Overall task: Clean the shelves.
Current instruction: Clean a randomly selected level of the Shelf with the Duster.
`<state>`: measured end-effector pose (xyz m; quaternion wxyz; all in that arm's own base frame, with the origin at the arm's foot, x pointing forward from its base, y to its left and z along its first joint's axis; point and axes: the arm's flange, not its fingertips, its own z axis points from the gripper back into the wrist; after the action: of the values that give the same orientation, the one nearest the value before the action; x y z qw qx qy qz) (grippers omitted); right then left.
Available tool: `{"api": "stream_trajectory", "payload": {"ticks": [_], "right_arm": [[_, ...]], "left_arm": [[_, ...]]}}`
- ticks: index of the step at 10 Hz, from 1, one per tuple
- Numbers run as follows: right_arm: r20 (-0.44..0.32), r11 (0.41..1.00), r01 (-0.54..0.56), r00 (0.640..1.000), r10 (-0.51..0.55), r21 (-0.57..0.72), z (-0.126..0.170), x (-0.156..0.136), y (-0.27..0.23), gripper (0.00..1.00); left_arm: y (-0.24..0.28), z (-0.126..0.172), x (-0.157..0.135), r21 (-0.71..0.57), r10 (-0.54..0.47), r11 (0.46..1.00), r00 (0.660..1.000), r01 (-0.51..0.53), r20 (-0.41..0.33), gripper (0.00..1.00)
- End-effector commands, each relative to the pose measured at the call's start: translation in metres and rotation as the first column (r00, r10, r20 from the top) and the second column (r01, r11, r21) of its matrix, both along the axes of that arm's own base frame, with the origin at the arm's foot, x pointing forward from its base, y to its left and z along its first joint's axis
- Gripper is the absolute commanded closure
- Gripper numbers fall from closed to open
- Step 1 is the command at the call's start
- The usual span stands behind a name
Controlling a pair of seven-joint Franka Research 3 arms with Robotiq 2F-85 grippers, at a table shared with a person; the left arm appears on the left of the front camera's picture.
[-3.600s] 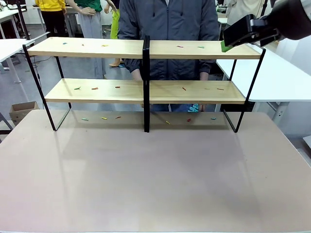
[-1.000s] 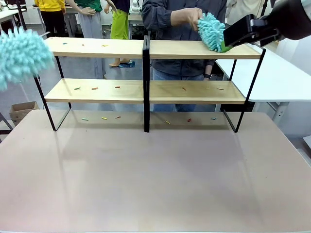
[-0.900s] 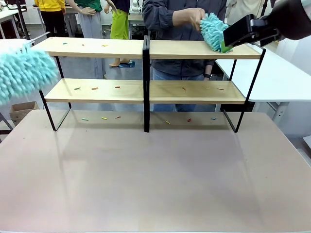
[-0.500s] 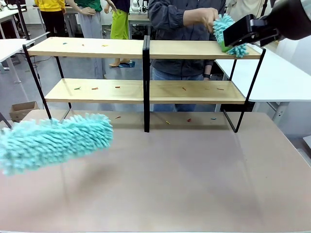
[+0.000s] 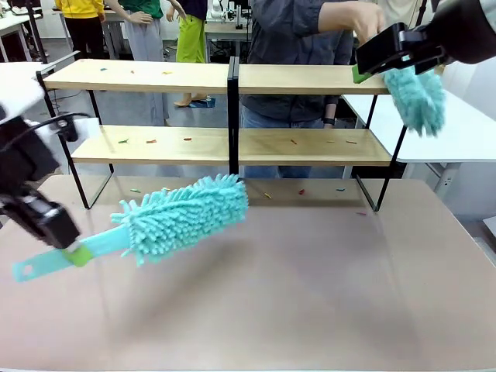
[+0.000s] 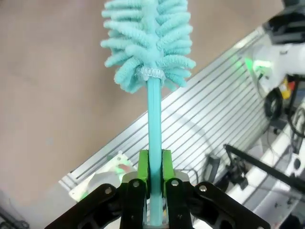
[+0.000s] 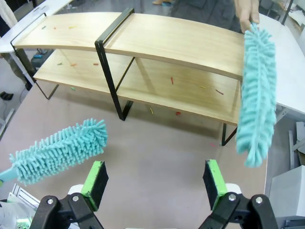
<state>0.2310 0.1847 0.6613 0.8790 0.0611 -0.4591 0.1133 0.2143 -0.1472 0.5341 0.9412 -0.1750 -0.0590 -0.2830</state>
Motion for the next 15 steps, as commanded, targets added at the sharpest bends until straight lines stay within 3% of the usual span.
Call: {"api": "stream_trajectory", "payload": {"ticks": [1, 5, 6, 8, 10, 13, 15], "right_arm": [[-0.002, 1.0, -0.001, 1.0, 0.001, 0.007, -0.001, 0.0, -0.001, 0.0], [-0.002, 1.0, -0.001, 1.0, 0.001, 0.007, -0.001, 0.0, -0.001, 0.0], [-0.002, 1.0, -0.001, 1.0, 0.001, 0.007, -0.001, 0.0, -0.001, 0.0], [-0.002, 1.0, -0.001, 1.0, 0.001, 0.007, -0.001, 0.0, -0.001, 0.0], [-0.002, 1.0, -0.001, 1.0, 0.001, 0.007, -0.001, 0.0, -0.001, 0.0], [-0.002, 1.0, -0.001, 1.0, 0.001, 0.007, -0.001, 0.0, -0.001, 0.0], [-0.002, 1.0, -0.001, 1.0, 0.001, 0.007, -0.001, 0.0, -0.001, 0.0]], "left_arm": [[0.018, -0.001, 0.0, -0.002, -0.051, 0.999, 0.999, 0.051, -0.013, 0.87], [0.008, 0.0, 0.001, 0.003, -0.021, 1.0, 1.0, 0.021, -0.013, 0.87], [-0.021, -0.02, 0.007, 0.043, -0.066, 0.997, 0.997, 0.068, -0.039, 0.87], [-0.063, -0.047, 0.013, 0.106, -0.002, 0.994, 1.0, 0.002, 0.003, 0.87], [-0.092, -0.064, 0.013, 0.056, 0.006, 0.998, 1.0, -0.007, 0.029, 0.87], [-0.149, -0.096, 0.028, 0.033, 0.119, 0.992, 0.989, -0.122, 0.091, 0.87], [-0.175, -0.109, 0.046, 0.013, 0.246, 0.968, 0.961, -0.25, 0.125, 0.87]]}}
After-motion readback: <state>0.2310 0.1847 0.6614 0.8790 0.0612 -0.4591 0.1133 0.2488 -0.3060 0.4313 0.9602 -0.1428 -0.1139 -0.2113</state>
